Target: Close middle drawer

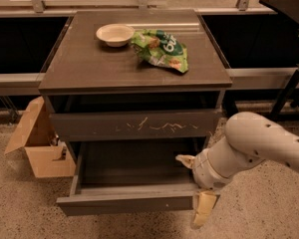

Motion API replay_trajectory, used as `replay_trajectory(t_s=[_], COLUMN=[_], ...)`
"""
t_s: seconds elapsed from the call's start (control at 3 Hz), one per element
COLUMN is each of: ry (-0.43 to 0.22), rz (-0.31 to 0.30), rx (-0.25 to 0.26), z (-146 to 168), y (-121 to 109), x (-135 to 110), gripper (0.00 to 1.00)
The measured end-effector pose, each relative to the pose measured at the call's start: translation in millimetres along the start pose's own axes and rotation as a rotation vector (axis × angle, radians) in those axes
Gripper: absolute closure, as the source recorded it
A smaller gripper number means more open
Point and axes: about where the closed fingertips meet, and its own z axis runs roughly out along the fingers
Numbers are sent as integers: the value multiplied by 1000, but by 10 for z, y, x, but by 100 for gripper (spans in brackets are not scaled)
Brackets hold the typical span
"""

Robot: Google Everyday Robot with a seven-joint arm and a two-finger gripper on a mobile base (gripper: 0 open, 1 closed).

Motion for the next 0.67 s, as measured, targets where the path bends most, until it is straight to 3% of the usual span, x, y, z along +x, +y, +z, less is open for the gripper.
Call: replay_trajectory(t_s=[0.33,0.67], ry=[-54,-106], rz=[-20,-23], rx=[-41,-64], z=[411,752], y=[5,0], x=[105,236], gripper=[0,14])
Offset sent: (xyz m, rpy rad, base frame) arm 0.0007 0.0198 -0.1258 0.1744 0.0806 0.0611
